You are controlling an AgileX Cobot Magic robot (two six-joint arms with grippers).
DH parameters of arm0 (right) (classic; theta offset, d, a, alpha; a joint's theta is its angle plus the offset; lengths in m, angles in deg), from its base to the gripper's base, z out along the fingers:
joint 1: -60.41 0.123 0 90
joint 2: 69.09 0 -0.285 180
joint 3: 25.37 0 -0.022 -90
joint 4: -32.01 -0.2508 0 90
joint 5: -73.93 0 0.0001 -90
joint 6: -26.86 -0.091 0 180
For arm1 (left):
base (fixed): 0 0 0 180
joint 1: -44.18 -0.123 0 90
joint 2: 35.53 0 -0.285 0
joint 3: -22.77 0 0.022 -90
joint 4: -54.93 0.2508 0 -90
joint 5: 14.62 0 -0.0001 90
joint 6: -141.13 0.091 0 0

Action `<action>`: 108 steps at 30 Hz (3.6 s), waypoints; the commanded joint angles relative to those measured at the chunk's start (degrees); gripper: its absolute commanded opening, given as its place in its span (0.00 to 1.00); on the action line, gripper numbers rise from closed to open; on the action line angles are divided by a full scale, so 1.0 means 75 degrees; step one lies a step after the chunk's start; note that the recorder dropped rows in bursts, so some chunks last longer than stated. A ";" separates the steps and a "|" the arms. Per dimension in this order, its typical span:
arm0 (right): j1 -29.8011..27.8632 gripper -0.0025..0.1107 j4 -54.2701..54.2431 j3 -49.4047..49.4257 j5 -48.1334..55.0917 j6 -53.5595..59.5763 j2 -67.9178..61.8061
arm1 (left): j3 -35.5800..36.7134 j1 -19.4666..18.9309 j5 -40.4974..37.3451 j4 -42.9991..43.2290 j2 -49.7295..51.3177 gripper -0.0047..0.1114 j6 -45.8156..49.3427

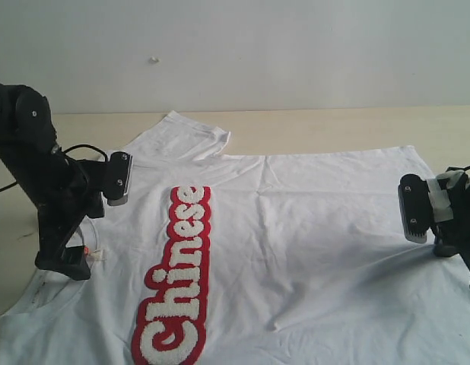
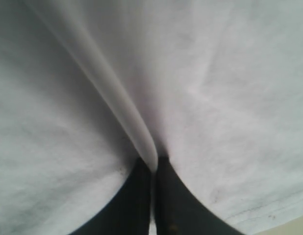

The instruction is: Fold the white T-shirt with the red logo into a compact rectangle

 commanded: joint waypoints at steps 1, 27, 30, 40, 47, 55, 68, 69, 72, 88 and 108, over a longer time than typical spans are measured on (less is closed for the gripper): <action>0.0020 0.02 -0.0422 0.0157 0.0181 -0.0083 -0.0407 | 0.0040 -0.0009 -0.0121 -0.0004 0.0158 0.95 -0.0342; 0.0020 0.02 -0.0422 0.0157 -0.0009 -0.0253 -0.0407 | 0.0040 -0.0009 -0.0368 -0.0034 0.0679 0.43 -0.0553; 0.0020 0.02 -0.0422 0.0157 -0.0009 -0.0253 -0.0407 | 0.0040 -0.0009 -0.0368 -0.0034 0.0679 0.15 -0.0756; 0.0020 0.36 -0.0422 0.0157 -0.0141 -0.0251 0.0293 | 0.0040 -0.0009 -0.0507 0.0847 0.0500 0.11 -0.0996; 0.0020 0.83 -0.0359 0.0157 0.0414 0.0096 0.0300 | 0.0025 -0.0009 -0.0367 0.0973 0.0394 0.23 -0.1137; 0.0020 0.50 -0.0359 0.0157 0.0466 0.0116 -0.0188 | 0.0025 -0.0009 -0.0225 0.0990 0.0378 0.37 -0.1137; 0.0159 0.55 0.0110 0.0157 0.0267 -0.0405 -0.0621 | 0.0025 -0.0009 -0.0165 0.1007 0.0378 0.40 -0.1137; 0.0246 0.63 0.0110 0.0157 0.0298 -0.0576 -0.0609 | 0.0025 -0.0009 -0.0165 0.1007 0.0378 0.40 -0.1137; 0.0549 0.85 0.0125 0.0157 0.0488 -0.0707 -0.0581 | 0.0025 -0.0009 -0.0190 0.1007 0.0378 0.40 -0.1137; 0.0717 0.75 -0.0576 -0.0825 0.2760 0.0088 0.0686 | 0.0025 -0.0009 -0.0310 0.0973 0.0365 0.40 -0.1137; 0.0717 0.33 -0.0242 -0.0747 0.1973 -0.0261 -0.0602 | 0.0025 -0.0009 -0.0467 0.0859 0.0284 0.40 -0.1299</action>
